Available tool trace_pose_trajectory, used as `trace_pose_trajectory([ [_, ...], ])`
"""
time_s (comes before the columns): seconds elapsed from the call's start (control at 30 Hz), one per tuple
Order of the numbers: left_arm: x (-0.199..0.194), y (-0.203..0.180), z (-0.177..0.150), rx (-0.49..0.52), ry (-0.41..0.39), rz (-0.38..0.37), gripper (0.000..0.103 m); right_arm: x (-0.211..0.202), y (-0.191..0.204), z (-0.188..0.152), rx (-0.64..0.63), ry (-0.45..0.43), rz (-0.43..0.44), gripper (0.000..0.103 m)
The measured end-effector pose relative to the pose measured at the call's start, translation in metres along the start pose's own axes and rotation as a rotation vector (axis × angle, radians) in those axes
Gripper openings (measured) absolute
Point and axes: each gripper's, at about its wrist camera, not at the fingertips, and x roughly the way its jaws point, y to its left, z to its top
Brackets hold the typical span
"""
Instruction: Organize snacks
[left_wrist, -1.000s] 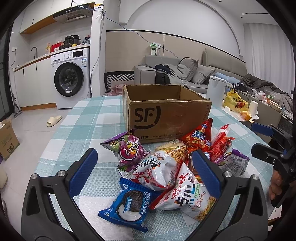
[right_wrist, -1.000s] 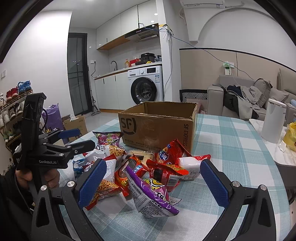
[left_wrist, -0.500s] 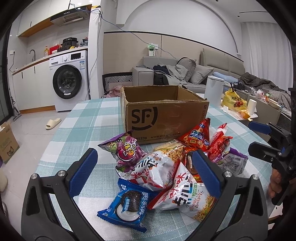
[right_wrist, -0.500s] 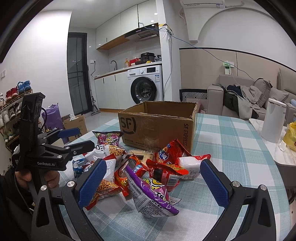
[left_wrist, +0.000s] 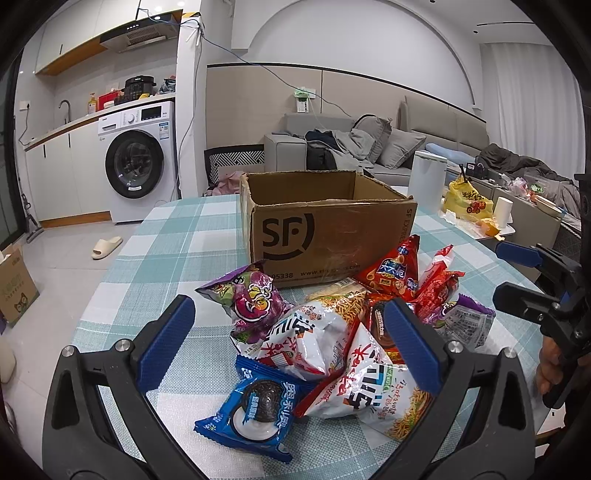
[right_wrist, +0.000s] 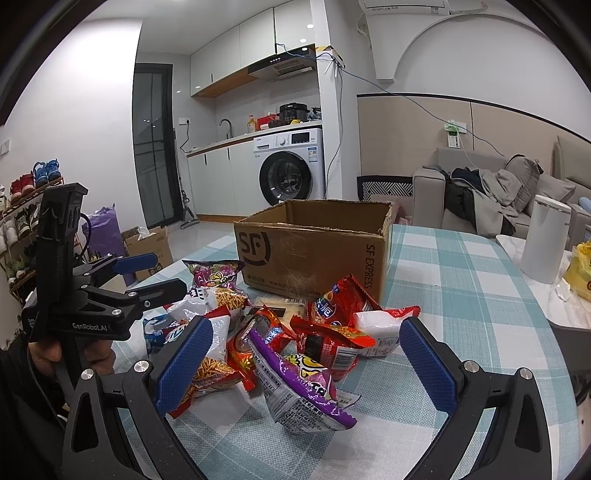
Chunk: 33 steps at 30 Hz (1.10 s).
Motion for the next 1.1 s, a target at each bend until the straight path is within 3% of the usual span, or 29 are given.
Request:
trace_pose_trajectory([
  [1.1,0.0019,-0.0019,0.0006,0.011,0.006,-0.010,0.102,0.0043,-0.0030,0.0036,0.032,0.036,-0.032,0.103],
])
